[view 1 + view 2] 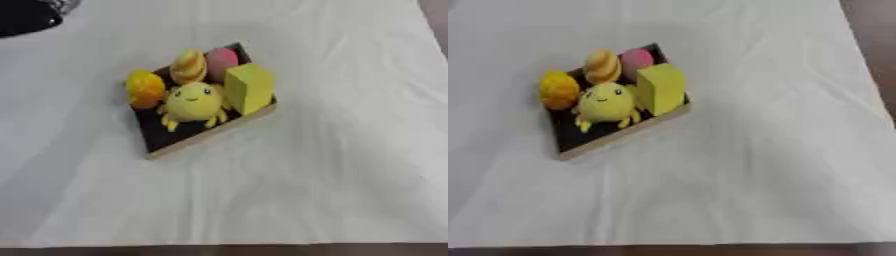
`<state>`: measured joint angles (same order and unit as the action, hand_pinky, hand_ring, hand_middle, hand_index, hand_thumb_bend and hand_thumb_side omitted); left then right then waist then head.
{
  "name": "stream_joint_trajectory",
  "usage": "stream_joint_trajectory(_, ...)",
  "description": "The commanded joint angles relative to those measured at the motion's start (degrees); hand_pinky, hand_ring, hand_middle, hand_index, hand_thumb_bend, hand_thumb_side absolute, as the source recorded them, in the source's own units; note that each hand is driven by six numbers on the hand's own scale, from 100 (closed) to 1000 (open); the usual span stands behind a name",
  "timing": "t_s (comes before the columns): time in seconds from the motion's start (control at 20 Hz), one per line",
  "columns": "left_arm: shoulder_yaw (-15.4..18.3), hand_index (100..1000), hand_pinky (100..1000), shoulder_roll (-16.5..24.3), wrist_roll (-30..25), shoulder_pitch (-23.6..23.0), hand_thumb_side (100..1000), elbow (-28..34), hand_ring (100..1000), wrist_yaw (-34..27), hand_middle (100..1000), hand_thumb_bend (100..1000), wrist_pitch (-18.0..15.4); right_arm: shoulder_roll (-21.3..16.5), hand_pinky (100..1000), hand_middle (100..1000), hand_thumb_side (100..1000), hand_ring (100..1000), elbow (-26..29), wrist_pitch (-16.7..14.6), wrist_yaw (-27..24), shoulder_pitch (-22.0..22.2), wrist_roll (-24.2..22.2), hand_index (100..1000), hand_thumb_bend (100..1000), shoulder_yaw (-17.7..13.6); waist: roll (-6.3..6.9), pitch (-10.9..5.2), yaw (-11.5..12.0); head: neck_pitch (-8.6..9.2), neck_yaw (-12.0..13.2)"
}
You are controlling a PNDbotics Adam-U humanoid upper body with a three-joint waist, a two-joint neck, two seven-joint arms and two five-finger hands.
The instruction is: Pick up objects on the table and place them in the box.
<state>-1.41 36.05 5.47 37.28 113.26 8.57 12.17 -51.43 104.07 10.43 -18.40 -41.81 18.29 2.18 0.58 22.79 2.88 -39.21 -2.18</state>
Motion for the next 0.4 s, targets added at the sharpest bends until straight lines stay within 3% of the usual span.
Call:
stream_joint_trajectory(0.05, 3.5, 893, 848, 2.1, 7.6, -0.8, 535, 1.3, 876, -4.4, 822, 348, -1.1, -1.0, 800, 621, 964, 708, 1.2, -0.4, -0.8, -0.2, 0.8, 776, 100, -1.4, -0.89, -2.43, 0.1, 0.58, 0.0)
stream_joint_trajectory(0.4, 6.7, 899, 846, 2.8, 17.3, -4.5, 568, 1.3, 877, -12.5, 824, 348, -4.3, -0.8, 802, 627, 957, 713, 1.9, -1.3, -1.8, 0.8, 1.5, 778, 100, -2.1, -1.05, -2.29, 0.2, 0.04, 0.5)
